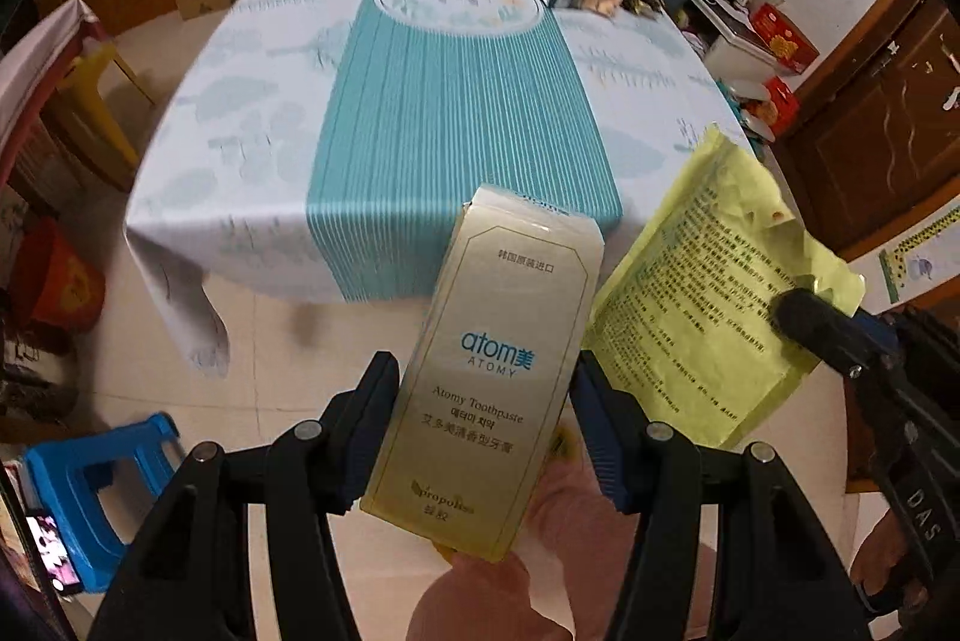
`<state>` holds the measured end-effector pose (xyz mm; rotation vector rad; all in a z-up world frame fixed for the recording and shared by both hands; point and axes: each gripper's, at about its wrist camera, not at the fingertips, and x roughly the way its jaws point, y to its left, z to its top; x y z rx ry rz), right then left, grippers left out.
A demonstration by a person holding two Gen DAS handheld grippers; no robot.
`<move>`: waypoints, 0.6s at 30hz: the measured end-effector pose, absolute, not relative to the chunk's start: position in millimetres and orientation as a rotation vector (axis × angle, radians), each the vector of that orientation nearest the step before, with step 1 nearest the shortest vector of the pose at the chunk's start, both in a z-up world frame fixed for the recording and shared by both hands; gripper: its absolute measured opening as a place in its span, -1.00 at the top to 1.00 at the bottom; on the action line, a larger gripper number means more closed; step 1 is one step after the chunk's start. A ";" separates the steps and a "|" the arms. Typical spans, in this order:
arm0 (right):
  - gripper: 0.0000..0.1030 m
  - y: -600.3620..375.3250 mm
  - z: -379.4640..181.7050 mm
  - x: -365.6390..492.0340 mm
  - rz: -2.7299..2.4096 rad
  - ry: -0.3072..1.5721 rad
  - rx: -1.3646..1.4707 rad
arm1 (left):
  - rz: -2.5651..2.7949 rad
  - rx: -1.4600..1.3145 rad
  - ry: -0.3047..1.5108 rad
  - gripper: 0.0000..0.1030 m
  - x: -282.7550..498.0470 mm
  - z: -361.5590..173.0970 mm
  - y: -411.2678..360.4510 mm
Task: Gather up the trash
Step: 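Carry both items over the trash bin and open both tools to drop them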
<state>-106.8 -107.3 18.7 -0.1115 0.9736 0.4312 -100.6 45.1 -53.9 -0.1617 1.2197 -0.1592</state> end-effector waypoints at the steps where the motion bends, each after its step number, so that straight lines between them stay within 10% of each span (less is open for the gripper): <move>1: 0.93 -105.8 14.6 -113.2 0.431 0.986 -0.128 | -0.161 -0.172 1.226 -0.10 -103.9 -58.6 43.9; 18: 0.93 -108.5 -153.1 -120.4 0.427 1.131 -0.226 | -0.039 -0.315 1.322 -0.11 -97.2 -236.5 29.3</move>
